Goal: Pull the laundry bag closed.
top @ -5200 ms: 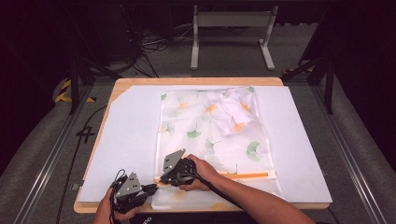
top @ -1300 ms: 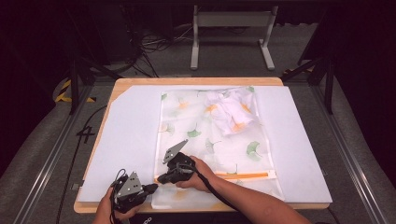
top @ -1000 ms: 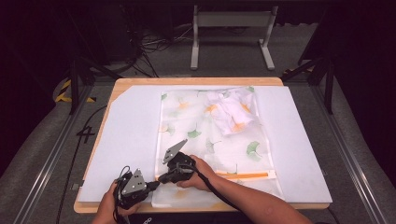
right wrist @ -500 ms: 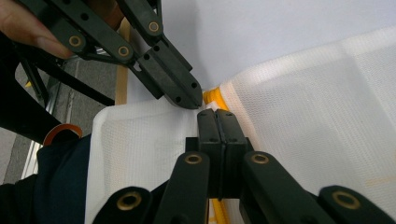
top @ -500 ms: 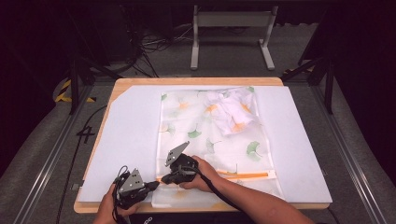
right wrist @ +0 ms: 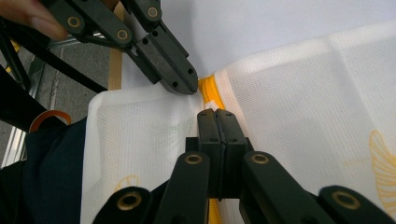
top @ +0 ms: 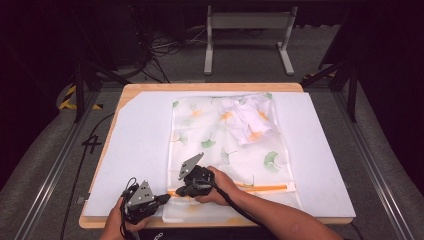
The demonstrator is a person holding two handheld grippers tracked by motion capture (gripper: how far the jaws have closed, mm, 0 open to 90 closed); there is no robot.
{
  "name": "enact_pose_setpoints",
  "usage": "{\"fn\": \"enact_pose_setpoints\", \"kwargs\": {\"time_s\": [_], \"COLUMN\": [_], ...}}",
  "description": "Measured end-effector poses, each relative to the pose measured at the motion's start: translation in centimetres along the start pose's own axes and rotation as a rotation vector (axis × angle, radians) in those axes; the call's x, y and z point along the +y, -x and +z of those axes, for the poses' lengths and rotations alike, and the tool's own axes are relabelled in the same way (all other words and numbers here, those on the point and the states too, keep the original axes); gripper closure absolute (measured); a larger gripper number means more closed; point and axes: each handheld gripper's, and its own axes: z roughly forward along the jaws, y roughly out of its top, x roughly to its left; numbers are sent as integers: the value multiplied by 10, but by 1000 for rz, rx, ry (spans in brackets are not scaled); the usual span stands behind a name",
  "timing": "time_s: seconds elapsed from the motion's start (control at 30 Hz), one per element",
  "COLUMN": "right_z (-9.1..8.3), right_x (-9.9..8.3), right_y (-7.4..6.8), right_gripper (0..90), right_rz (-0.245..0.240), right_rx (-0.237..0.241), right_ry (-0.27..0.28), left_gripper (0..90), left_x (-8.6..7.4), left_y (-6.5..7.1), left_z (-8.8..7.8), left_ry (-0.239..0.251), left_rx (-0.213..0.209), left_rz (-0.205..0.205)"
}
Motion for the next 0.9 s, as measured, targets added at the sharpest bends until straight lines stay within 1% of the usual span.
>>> {"fn": "enact_pose_setpoints", "kwargs": {"time_s": [0.1,0.13,0.17,0.23,0.27,0.33,0.5,0.57,0.6,0.77,0.8,0.83,0.87,0.9], "right_z": [-1,-1,-1,2,4,5,8,10,12,17,17,19,19,19], "right_x": [0,0,0,2,3,4,5,5,5,5,5,5,5,5], "right_y": [2,2,2,3,3,3,4,4,4,4,4,4,4,4], "right_gripper": [900,900,900,900,900,900,900,900,897,886,886,900,900,900], "right_rz": [12,30,30,52,54,55,97,111,124,138,142,158,158,157], "right_rx": [16,22,22,27,38,39,55,50,60,52,43,37,37,27], "right_ry": [13,18,18,33,33,36,56,58,62,64,66,76,76,77], "left_gripper": [900,900,900,900,900,900,900,900,900,900,900,900,900,900], "left_x": [-1,0,0,0,0,0,-1,-1,-1,-1,-1,-1,-1,-1], "left_y": [-1,-1,-1,0,0,0,-1,0,0,0,0,0,0,0], "left_z": [0,0,0,0,0,0,0,0,0,0,0,0,0,0], "left_ry": [3,2,2,2,2,2,7,7,7,8,9,9,9,9], "left_rx": [-7,-7,-7,-5,-5,-6,-17,-16,-16,-19,-20,-20,-20,-20], "left_rz": [-10,-9,-9,-7,-7,-6,-8,-5,-5,-10,-10,-12,-12,-12]}}
